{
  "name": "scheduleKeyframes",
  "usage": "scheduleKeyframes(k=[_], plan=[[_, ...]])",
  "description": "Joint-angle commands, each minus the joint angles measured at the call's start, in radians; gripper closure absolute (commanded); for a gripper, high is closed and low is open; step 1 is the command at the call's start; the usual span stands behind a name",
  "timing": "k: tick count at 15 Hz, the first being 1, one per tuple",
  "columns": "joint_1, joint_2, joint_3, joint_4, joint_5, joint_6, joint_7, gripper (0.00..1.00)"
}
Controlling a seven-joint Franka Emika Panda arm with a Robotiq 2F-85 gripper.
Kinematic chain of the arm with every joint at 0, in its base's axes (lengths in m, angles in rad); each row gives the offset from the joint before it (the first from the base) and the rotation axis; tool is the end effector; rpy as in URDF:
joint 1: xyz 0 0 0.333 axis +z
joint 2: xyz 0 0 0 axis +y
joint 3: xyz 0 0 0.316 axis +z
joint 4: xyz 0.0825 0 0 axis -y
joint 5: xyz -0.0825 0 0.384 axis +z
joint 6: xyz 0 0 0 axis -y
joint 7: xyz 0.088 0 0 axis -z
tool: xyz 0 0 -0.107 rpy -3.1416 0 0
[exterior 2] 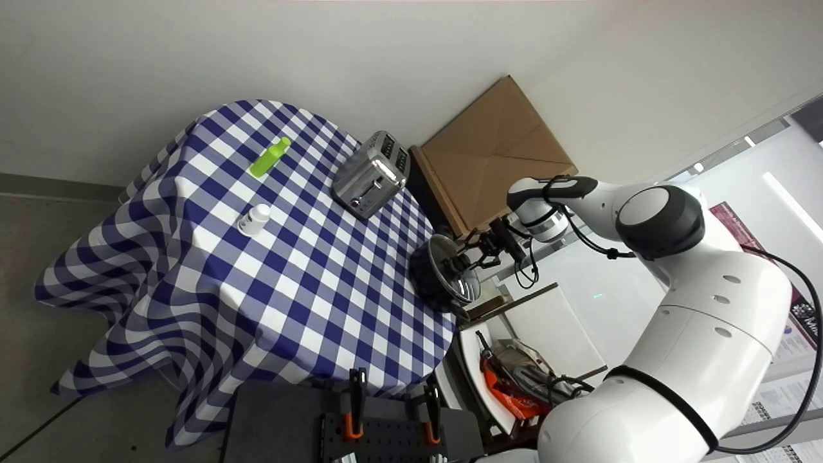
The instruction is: Put the lid on the pot
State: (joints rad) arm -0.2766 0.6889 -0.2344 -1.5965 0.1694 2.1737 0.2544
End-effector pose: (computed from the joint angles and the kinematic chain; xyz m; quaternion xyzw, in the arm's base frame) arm 0.6111 -0.3120 0.2289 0.9156 -0.3996 -0.0454 0.0020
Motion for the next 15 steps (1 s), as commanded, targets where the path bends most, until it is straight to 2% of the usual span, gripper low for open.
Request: scheduleKeyframes(k=[1, 11, 12, 13, 15], plan=[[0.007, -0.009, 0.003, -0.019, -0.006, 0.034, 0.021, 0.75], [-0.037, -0.022, 0.034, -0.036, 0.083, -0.005, 0.004, 0.75], [-0.041, -0.021, 0.034, -0.033, 0.09, -0.012, 0.005, 0.25], [-0.044, -0.023, 0.034, -0.034, 0.098, -0.014, 0.005, 0.24], [-0.055, -0.038, 0.04, -0.044, 0.123, -0.034, -0.003, 0.11]])
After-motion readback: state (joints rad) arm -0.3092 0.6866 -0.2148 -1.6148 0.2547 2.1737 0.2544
